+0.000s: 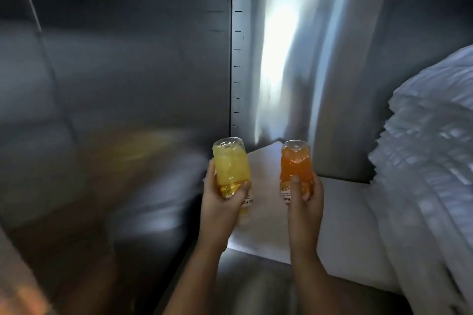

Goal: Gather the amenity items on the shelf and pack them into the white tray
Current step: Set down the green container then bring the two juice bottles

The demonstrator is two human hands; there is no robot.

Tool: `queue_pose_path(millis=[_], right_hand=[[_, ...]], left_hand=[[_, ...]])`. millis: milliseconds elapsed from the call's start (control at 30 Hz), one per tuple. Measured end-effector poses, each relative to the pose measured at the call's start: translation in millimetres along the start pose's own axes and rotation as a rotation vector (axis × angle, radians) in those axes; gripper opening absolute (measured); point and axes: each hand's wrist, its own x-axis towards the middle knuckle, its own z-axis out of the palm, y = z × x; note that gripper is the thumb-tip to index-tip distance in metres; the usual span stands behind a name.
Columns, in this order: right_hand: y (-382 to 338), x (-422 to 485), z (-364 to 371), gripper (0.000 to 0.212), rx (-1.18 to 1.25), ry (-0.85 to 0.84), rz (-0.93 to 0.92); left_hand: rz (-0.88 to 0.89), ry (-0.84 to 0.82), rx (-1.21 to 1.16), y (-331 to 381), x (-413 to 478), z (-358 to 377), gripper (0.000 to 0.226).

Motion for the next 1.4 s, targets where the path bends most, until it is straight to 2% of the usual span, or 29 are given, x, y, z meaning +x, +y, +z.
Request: queue_pose_path(millis=[67,233,367,500,567,633,833,1067,1233,1333,1400], right_hand=[[-19.1,-15.3,-5.7,0.038,0.044,-0.014,-0.016],[-63.1,-58.2,-26.0,0.052,0.073,-0.129,-0.092],[-85.4,-101.5,-49.2,0.052,0.094,-0.263,-0.133],[-93.6,-152.0,-82.4,0.053,0.05,-0.394,-0.076],[-97.5,-174.9,-98.2,0.053,0.033,-0.463,-0.031],[-101.6,-198.5,-108.2,0.055,0.056,-0.504,0.038],[-122.8,-276.8,-110.3,0.059,0.179,-0.587,0.201],[-165.7,-351.4,-78.6,0.064,0.311,-0.789,0.198],[-194.4,-423.3,-46.6,0.059,0.293,-0.94,0.191],[-219.9,-481.7,-24.5,0.065,0.372,-1.063,0.217],[-240.0,-526.4,-10.0,0.054,0.439,-1.16,0.25]], left_hand=[[0.017,0.005,-0.024,16.9,-15.7,-10.1,0.07],[0.059,0.004,-0.021,62.6,-72.7,-29.4,0.054],[0.081,0.012,0.016,93.2,-132.8,-42.9,0.059],[0.062,0.068,0.035,106.9,-197.2,-58.5,0.054],[0.024,0.099,0.058,113.6,-228.3,-69.7,0.061],[-0.011,0.146,0.08,120.0,-257.3,-83.6,0.065],[-0.049,0.315,0.116,144.3,-335.3,-138.7,0.051],[-0.026,0.566,0.114,185.5,-396.0,-205.8,0.065],[0.046,0.681,0.165,226.3,-449.0,-257.7,0.06],[0.093,0.792,0.209,255.7,-492.5,-298.7,0.058],[0.119,0.856,0.211,276.6,-525.8,-330.8,0.056]])
